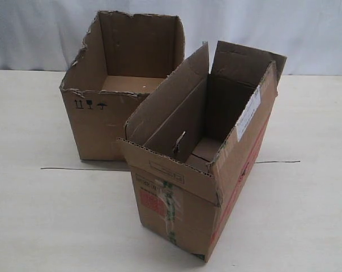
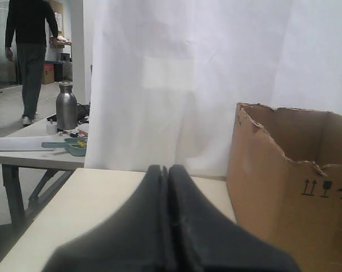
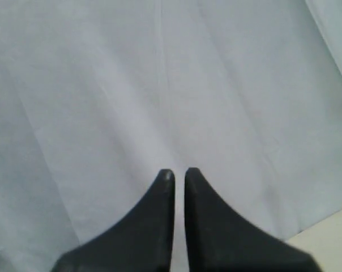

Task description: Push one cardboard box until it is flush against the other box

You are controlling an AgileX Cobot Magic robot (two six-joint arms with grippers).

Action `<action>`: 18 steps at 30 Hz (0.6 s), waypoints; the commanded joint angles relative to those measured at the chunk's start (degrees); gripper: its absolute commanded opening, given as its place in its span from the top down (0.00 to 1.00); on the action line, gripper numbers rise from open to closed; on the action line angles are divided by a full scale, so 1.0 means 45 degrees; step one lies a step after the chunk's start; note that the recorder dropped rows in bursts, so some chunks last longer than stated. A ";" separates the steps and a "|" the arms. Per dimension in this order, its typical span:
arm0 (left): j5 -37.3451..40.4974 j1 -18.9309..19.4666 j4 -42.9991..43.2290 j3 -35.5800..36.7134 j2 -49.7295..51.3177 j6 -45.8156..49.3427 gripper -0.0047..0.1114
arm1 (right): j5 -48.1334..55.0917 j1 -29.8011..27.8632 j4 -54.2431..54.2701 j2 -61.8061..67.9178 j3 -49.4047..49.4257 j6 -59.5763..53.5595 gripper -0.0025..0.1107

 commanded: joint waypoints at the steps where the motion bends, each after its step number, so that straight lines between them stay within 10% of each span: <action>1: -0.0031 0.0001 0.0025 0.0027 -0.0032 -0.0072 0.96 | -0.1189 0.0038 -0.0308 -0.0049 -0.0055 0.2006 0.93; 8: -0.0031 0.0001 0.0025 0.0027 -0.0032 -0.0072 0.96 | 0.5979 0.0038 -0.4111 0.3961 -0.5474 0.1581 0.93; 18: -0.0031 0.0001 0.0025 0.0027 -0.0032 -0.0072 0.96 | 1.0914 0.2524 0.2240 0.8422 -0.8477 -0.7295 0.93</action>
